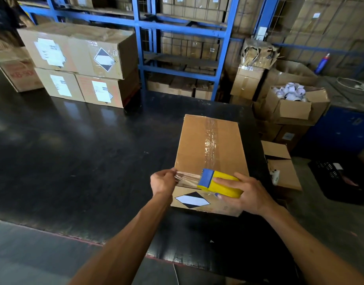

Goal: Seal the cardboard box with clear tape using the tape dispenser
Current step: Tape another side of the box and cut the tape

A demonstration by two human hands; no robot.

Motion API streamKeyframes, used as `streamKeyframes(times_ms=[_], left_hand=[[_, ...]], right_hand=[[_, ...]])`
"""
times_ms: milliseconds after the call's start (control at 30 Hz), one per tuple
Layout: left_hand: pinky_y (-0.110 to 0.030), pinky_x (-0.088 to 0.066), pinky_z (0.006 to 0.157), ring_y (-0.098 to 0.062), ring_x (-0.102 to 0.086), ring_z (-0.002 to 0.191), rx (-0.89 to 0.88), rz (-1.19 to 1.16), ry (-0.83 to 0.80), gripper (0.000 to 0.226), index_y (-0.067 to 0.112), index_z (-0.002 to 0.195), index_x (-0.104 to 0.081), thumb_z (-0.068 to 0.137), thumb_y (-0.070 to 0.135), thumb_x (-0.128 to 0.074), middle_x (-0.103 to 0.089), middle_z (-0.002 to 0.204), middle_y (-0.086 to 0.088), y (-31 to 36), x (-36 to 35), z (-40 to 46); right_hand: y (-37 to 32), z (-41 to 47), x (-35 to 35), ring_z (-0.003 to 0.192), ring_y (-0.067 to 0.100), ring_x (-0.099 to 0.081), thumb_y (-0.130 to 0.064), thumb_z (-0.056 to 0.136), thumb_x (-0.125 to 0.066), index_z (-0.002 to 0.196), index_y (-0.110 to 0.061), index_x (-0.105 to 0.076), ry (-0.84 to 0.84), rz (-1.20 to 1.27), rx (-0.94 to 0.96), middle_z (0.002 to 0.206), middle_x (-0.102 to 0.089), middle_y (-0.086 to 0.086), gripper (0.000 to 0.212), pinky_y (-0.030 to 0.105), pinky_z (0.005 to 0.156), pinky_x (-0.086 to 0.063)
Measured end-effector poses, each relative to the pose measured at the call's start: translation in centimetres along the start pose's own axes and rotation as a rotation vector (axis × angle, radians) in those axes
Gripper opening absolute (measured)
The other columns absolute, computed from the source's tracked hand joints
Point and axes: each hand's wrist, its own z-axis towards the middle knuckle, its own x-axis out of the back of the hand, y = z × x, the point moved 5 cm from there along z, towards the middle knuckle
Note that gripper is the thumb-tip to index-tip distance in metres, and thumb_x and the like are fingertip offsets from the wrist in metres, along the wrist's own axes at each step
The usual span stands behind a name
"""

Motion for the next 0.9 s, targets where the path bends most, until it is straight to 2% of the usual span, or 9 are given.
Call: streamKeyframes(times_ms=[100, 167, 233, 300, 400, 533, 633, 733, 900], left_hand=[[-0.023, -0.052, 0.065, -0.012, -0.07, 0.077, -0.191, 0.142, 0.053, 0.017, 0.014, 0.087, -0.076, 0.096, 0.022, -0.064, -0.075, 0.08, 0.001, 0.2, 1.9, -0.3], [-0.026, -0.054, 0.07, -0.016, -0.072, 0.084, -0.246, 0.16, 0.076, 0.017, 0.019, 0.088, -0.077, 0.096, 0.027, -0.063, -0.076, 0.082, 0.003, -1.6, 1.9, -0.7], [-0.034, -0.055, 0.083, -0.021, -0.071, 0.1, -0.208, 0.144, 0.088, 0.016, 0.027, 0.088, -0.078, 0.092, 0.035, -0.065, -0.077, 0.094, 0.003, -3.8, 1.5, -0.8], [-0.027, -0.046, 0.089, -0.021, -0.065, 0.117, -0.142, 0.13, 0.127, 0.015, 0.026, 0.092, -0.079, 0.092, 0.035, -0.068, -0.072, 0.12, -0.002, -4.8, 1.3, -1.1], [-0.02, -0.038, 0.088, -0.019, -0.063, 0.119, -0.123, 0.117, 0.172, 0.018, 0.017, 0.101, -0.079, 0.094, 0.03, -0.069, -0.065, 0.134, -0.003, -4.9, 1.3, -1.2], [-0.019, -0.045, 0.087, -0.017, -0.069, 0.107, -0.139, 0.074, 0.192, 0.027, 0.011, 0.114, -0.075, 0.094, 0.028, -0.07, -0.074, 0.116, -0.004, -5.3, 1.0, -1.0], [-0.013, -0.045, 0.071, -0.016, -0.072, 0.092, -0.185, 0.108, 0.203, 0.02, 0.014, 0.107, -0.079, 0.095, 0.026, -0.068, -0.078, 0.096, 0.0, -5.3, 0.8, -0.9], [-0.016, -0.045, 0.069, -0.013, -0.07, 0.082, -0.195, 0.13, 0.232, 0.017, 0.016, 0.104, -0.08, 0.094, 0.024, -0.068, -0.079, 0.093, -0.001, -5.3, 0.9, -0.7], [-0.001, -0.042, 0.063, -0.011, -0.069, 0.082, -0.226, 0.144, 0.245, 0.018, 0.016, 0.106, -0.079, 0.093, 0.025, -0.07, -0.079, 0.096, -0.001, -5.7, 0.7, -0.5]], right_hand=[[1.8, -0.9, 1.5, 0.071, 0.024, -0.058, -0.06, 0.074, -0.068, 0.13, -0.068, -0.039, -0.053, -0.069, 0.045, 0.094, -0.057, 0.006, 0.063, 0.029, 0.056, -0.049], [1.8, -0.8, 1.6, 0.063, 0.021, -0.054, -0.061, 0.077, -0.061, 0.135, -0.063, -0.037, -0.12, -0.145, 0.086, 0.089, -0.054, 0.004, 0.064, 0.03, 0.049, -0.046], [1.7, -0.8, 1.3, 0.056, 0.019, -0.051, -0.06, 0.077, -0.057, 0.135, -0.055, -0.043, -0.168, -0.204, 0.113, 0.085, -0.053, 0.003, 0.06, 0.027, 0.045, -0.041], [1.7, -0.9, 0.8, 0.053, 0.019, -0.05, -0.058, 0.077, -0.056, 0.131, -0.05, -0.05, -0.212, -0.24, 0.13, 0.083, -0.054, 0.003, 0.055, 0.025, 0.043, -0.04], [1.9, -1.0, 0.1, 0.053, 0.018, -0.048, -0.058, 0.077, -0.053, 0.13, -0.047, -0.055, -0.246, -0.286, 0.128, 0.083, -0.054, 0.003, 0.054, 0.026, 0.042, -0.044], [2.1, -0.8, -0.6, 0.053, 0.018, -0.047, -0.056, 0.076, -0.06, 0.13, -0.046, -0.056, -0.285, -0.344, 0.118, 0.083, -0.053, 0.003, 0.055, 0.026, 0.042, -0.041], [2.3, -0.6, -1.1, 0.053, 0.018, -0.046, -0.051, 0.072, -0.071, 0.13, -0.047, -0.056, -0.296, -0.349, 0.105, 0.081, -0.05, 0.001, 0.06, 0.027, 0.042, -0.042], [2.2, -0.7, -1.7, 0.053, 0.02, -0.048, -0.05, 0.07, -0.071, 0.128, -0.048, -0.058, -0.317, -0.353, 0.085, 0.08, -0.049, 0.001, 0.06, 0.029, 0.042, -0.044], [1.9, -0.5, -2.0, 0.053, 0.022, -0.051, -0.055, 0.071, -0.059, 0.124, -0.047, -0.063, -0.343, -0.369, 0.067, 0.081, -0.052, 0.001, 0.053, 0.03, 0.042, -0.047]])
